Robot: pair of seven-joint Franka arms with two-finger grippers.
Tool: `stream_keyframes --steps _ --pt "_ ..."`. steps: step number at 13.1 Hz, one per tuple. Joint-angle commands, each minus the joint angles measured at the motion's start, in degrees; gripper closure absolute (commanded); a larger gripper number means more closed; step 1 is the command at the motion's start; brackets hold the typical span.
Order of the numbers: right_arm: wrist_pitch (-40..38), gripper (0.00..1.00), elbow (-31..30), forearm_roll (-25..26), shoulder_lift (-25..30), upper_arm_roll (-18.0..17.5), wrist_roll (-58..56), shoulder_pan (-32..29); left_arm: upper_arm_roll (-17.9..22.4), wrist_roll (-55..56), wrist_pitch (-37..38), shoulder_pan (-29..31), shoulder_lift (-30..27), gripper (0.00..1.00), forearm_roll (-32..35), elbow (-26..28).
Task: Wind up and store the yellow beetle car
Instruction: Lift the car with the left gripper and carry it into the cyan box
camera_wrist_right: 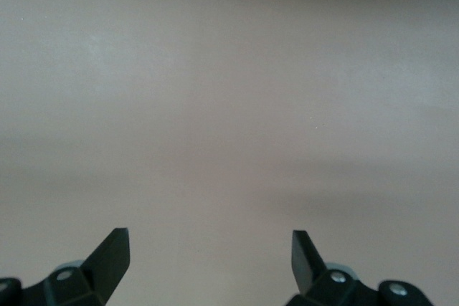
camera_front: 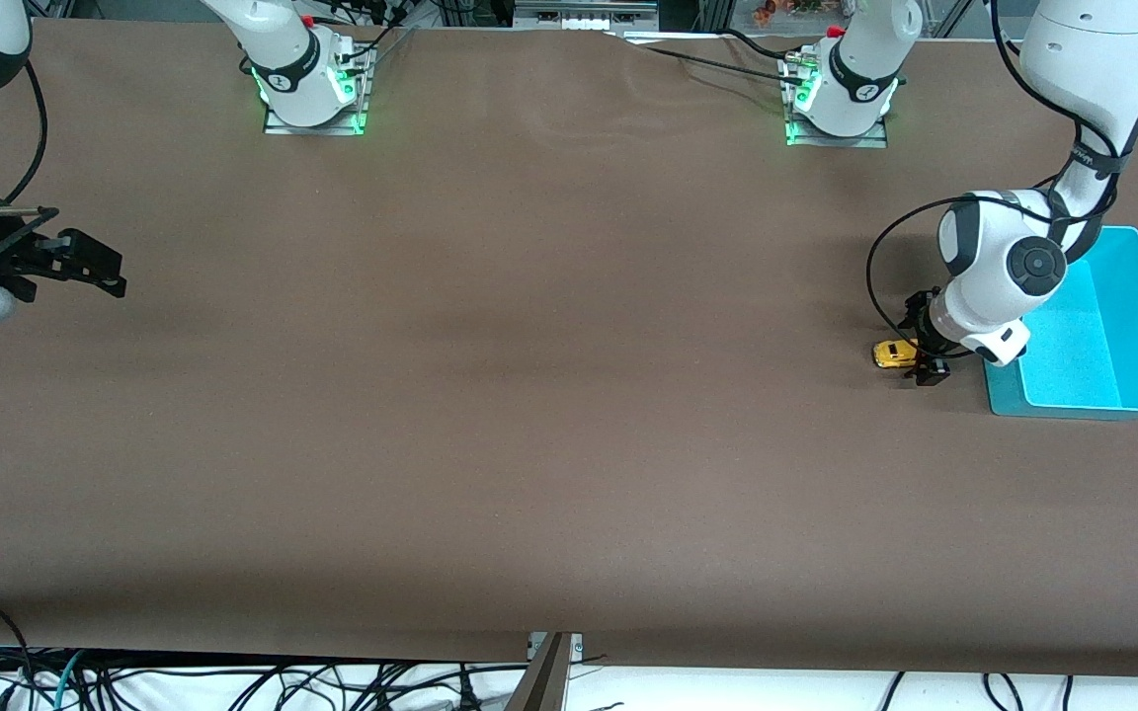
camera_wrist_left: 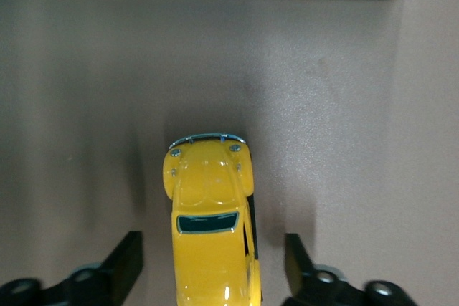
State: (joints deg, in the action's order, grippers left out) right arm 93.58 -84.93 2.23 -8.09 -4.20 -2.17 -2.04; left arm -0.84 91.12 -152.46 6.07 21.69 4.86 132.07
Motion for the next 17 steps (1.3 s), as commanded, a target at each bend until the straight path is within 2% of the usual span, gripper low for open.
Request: stream_keyframes --steps 1,3,5,8,10,12,13,16,17 --pt "-0.25 0.00 -0.23 0.05 0.27 -0.02 1.03 -0.24 0.22 2.57 -0.55 -0.19 -0.77 0.91 2.08 0.21" --pt "-0.25 0.00 -0.23 -0.04 0.27 -0.11 1.20 -0.07 0.40 3.19 0.06 0.16 -2.61 1.00 2.08 0.03" --pt "-0.94 0.00 -0.23 -0.04 0.27 -0.02 3.48 -0.15 0.66 3.37 2.68 1.04 -5.33 1.00 2.08 -0.57" --pt "-0.86 0.00 -0.23 0.05 0.27 -0.02 3.49 -0.24 0.66 3.45 13.38 2.45 -8.68 1.00 1.56 -6.44" --pt "-0.86 0.00 -0.23 0.05 0.27 -0.02 3.31 -0.24 0.57 3.28 25.31 3.84 -10.09 1.00 1.29 -13.20" --pt "-0.86 0.00 -0.23 0.05 0.18 -0.02 3.22 -0.24 0.49 1.88 35.79 6.92 -10.27 1.00 1.11 -20.15" --pt "-0.69 0.00 -0.23 0.05 0.18 -0.11 3.05 -0.24 0.57 0.39 38.09 8.93 -10.27 1.00 1.11 -21.66" --pt "-0.60 0.00 -0.14 0.05 0.18 -0.02 3.05 -0.24 0.49 -10.39 38.65 17.89 -9.92 1.00 1.11 -21.06" --pt "-0.68 0.00 -0.23 0.05 0.18 -0.02 3.05 -0.24 0.49 -14.87 38.12 21.31 -8.26 1.00 1.03 -20.97"
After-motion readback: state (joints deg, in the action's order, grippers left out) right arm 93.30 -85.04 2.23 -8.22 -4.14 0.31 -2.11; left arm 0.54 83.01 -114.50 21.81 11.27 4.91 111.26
